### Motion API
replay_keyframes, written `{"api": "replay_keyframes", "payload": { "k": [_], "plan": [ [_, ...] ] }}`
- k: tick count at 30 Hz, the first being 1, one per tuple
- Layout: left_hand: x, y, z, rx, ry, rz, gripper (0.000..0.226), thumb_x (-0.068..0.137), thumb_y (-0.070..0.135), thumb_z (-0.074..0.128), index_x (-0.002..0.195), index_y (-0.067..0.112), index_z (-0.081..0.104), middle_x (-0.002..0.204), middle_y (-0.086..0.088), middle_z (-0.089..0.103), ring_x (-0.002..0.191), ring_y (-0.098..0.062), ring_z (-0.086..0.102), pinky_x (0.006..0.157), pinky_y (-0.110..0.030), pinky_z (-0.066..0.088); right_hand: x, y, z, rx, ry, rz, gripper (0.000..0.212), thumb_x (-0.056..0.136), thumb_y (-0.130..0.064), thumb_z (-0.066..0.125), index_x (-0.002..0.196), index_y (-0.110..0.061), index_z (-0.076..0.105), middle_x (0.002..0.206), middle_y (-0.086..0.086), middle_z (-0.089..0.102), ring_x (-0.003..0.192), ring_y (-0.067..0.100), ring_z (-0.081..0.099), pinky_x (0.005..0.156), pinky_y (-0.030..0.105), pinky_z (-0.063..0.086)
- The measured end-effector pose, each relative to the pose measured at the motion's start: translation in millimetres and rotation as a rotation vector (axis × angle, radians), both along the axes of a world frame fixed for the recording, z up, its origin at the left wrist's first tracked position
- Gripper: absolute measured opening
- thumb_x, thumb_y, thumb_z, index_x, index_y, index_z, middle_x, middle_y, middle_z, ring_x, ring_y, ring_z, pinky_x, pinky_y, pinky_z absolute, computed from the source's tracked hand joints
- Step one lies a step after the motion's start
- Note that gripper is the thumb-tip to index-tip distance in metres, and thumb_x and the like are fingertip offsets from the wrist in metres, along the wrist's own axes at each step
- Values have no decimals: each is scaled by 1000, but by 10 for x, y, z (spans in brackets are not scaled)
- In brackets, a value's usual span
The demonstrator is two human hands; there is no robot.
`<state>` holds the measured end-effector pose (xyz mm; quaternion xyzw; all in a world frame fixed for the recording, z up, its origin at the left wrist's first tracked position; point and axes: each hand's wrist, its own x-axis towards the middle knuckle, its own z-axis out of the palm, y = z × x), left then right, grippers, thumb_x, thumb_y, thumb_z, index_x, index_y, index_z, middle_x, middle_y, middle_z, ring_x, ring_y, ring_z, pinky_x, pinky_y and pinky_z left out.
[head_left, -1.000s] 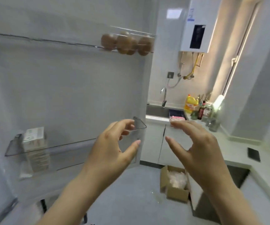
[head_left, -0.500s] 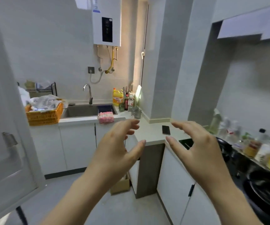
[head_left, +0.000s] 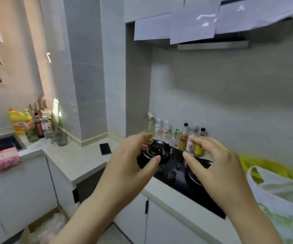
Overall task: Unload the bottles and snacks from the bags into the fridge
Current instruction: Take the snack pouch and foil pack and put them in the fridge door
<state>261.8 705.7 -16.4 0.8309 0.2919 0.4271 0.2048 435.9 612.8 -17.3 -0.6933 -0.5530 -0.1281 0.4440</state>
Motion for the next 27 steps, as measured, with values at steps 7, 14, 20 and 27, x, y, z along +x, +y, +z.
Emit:
{"api": "replay_keyframes", "payload": {
  "k": [7,14,20,27],
  "plan": [
    [817,141,-128,-41,36,-273,46,84,39,62,129,34,49,118,25,53,108,11,50,94,-16,46,532,-280,-122,-30,47,-270,32,82,-28,72,113,-27,67,107,-18,60,98,-5,49,82,-2,31],
    [1704,-46,-221,-62,41,-419,46,84,36,63,128,32,50,118,24,55,108,10,51,96,-18,45,1211,-684,-195,-23,54,-443,32,81,-27,73,112,-21,69,109,-10,65,103,9,59,84,14,37],
    [2454,-316,-276,-63,35,-477,44,84,33,64,126,32,52,116,23,56,105,11,52,94,-16,45,1877,-1019,-280,-3,53,-498,30,80,-24,74,110,-20,69,105,-11,64,99,9,60,84,12,36],
    [3230,-606,-442,-108,60,-519,46,83,34,64,127,33,51,118,23,56,106,11,52,95,-14,44,2613,-1357,-446,-20,69,-527,28,82,-27,73,109,-21,69,106,-7,66,101,11,62,88,22,43]
  ]
}}
